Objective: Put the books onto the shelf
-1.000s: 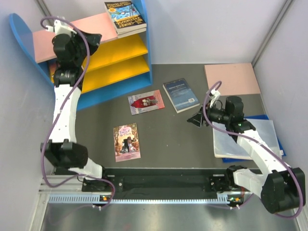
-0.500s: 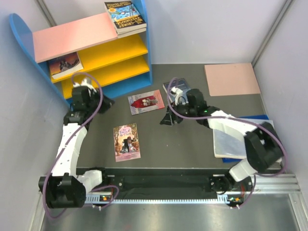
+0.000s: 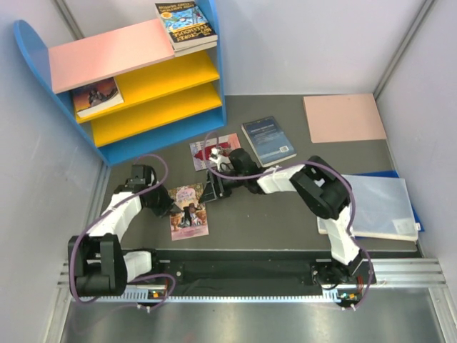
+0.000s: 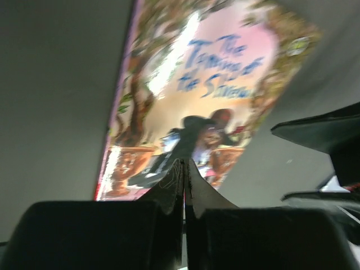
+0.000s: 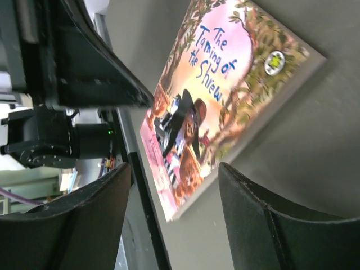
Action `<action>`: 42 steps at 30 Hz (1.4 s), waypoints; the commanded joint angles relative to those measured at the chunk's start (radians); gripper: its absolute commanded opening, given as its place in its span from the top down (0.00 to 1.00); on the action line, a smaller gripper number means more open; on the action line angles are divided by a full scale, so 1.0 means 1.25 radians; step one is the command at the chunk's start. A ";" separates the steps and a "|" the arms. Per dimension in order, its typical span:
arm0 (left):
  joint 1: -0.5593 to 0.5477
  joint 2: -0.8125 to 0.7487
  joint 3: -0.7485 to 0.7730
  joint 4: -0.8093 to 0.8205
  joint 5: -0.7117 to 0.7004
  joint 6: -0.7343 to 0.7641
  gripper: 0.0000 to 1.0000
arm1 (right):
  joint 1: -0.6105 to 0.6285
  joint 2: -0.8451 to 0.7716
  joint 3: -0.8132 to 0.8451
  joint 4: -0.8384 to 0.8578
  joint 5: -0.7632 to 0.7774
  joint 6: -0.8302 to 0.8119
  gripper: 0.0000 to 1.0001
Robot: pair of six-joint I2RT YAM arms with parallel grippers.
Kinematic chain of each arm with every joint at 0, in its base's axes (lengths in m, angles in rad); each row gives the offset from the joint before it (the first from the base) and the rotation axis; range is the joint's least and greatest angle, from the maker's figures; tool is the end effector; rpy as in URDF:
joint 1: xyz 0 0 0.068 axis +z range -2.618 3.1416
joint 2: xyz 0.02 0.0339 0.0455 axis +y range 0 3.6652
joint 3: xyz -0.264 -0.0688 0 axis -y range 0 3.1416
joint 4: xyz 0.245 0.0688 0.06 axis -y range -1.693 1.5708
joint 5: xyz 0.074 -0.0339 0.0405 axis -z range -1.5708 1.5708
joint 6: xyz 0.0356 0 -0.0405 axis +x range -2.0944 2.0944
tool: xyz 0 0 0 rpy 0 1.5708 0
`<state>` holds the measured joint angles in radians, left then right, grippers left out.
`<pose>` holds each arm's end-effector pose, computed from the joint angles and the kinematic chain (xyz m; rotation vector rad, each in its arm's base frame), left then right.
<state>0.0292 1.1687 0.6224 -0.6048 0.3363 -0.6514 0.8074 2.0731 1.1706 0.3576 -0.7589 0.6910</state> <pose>0.2013 -0.0059 0.1822 -0.8324 2.6517 -0.6299 0.2805 0.3286 0.1380 -0.6702 2.3381 1.6033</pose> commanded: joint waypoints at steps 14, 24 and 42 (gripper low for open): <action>-0.018 0.086 -0.047 0.100 -0.087 0.007 1.00 | 0.039 0.056 0.115 -0.054 0.063 -0.002 0.36; -0.018 0.131 -0.054 0.133 -0.083 0.013 1.00 | 0.052 0.074 0.168 -0.131 0.100 -0.042 0.36; -0.020 0.160 -0.075 0.175 -0.051 0.012 1.00 | 0.092 0.025 0.170 -0.043 0.046 -0.019 0.46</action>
<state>0.0124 1.3205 0.5758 -0.4549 0.3428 -0.6548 0.8703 2.1918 1.3842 0.2008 -0.6304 0.6563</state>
